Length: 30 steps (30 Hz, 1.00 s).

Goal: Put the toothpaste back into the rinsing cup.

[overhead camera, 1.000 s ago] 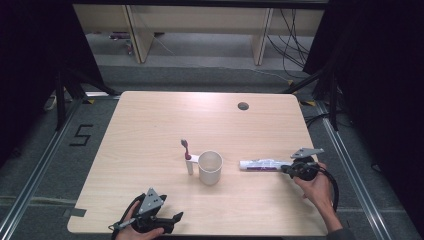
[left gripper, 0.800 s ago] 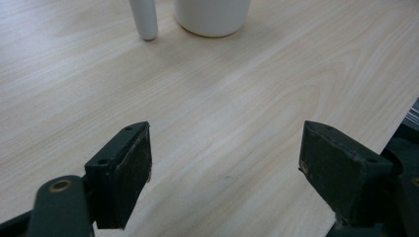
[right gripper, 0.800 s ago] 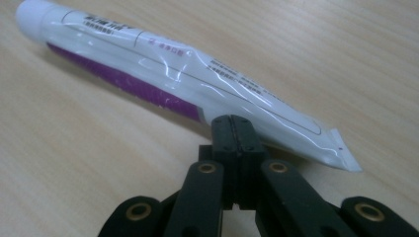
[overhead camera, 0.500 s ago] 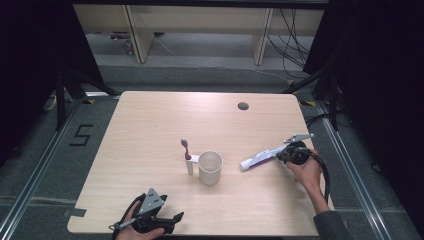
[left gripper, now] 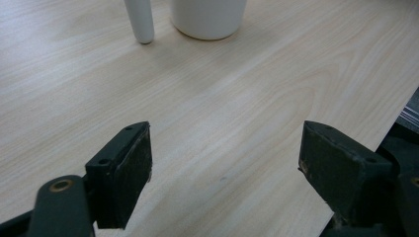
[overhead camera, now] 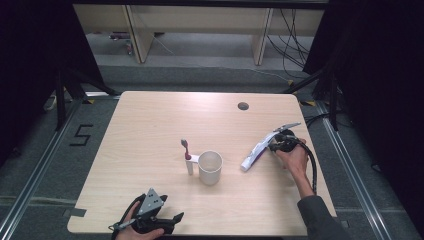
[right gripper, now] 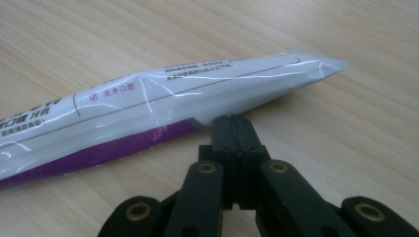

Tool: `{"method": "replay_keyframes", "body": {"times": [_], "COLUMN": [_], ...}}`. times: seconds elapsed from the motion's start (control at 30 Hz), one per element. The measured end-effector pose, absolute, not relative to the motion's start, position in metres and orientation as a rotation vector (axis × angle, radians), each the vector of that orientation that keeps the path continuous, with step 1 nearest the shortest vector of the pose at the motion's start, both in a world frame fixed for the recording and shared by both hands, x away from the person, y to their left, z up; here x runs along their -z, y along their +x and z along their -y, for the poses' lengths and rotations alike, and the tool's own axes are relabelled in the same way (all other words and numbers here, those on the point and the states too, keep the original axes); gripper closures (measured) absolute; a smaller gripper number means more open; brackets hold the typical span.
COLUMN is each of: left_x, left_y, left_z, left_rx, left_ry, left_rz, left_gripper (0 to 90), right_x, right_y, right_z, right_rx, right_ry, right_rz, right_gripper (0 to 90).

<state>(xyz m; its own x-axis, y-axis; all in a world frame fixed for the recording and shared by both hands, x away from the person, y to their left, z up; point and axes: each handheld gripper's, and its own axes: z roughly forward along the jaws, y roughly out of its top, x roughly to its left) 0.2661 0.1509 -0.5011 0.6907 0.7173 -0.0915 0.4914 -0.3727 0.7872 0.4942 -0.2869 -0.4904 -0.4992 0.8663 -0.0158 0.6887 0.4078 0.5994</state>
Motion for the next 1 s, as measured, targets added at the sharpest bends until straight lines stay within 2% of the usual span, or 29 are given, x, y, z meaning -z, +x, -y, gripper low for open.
{"method": "replay_keyframes", "body": {"times": [0.5, 0.63, 0.67, 0.73, 0.77, 0.8, 0.83, 0.87, 0.97, 1.0], "left_x": [0.501, 0.500, 0.500, 0.501, 0.501, 0.500, 0.501, 0.500, 0.501, 0.500], "left_y": [0.265, 0.264, 0.265, 0.265, 0.265, 0.264, 0.264, 0.265, 0.265, 0.265], "left_z": [-0.149, -0.150, -0.151, -0.149, -0.149, -0.150, -0.149, -0.149, -0.149, -0.150], "left_rx": [-0.325, -0.324, -0.331, -0.326, -0.326, -0.328, -0.326, -0.333, -0.328, -0.328], "left_ry": [2.019, 2.024, 2.042, 2.015, 2.015, 2.026, 2.017, 2.017, 2.027, 2.036], "left_rz": [-0.934, -0.938, -0.923, -0.936, -0.936, -0.935, -0.939, -0.931, -0.928, -0.928], "left_gripper": [20.8, 20.8, 20.8, 20.8, 20.8, 20.8, 20.8, 20.8, 20.8, 20.8], "right_x": [0.487, 0.483, 0.480, 0.473, 0.473, 0.469, 0.470, 0.470, 0.464, 0.464], "right_y": [0.509, 0.508, 0.508, 0.505, 0.505, 0.504, 0.505, 0.505, 0.502, 0.502], "right_z": [0.262, 0.261, 0.264, 0.263, 0.263, 0.262, 0.264, 0.264, 0.258, 0.257], "right_rx": [-0.709, -0.727, -0.751, -0.791, -0.791, -0.805, -0.811, -0.811, -0.795, -0.816], "right_ry": [1.357, 1.419, 1.409, 1.518, 1.518, 1.605, 1.573, 1.573, 1.669, 1.683], "right_rz": [-2.379, -2.361, -2.344, -2.293, -2.293, -2.254, -2.259, -2.259, -2.249, -2.257], "right_gripper": [89.5, 82.7, 79.3, 60.7, 60.7, 47.8, 43.9, 43.9, 32.7, 32.6]}}
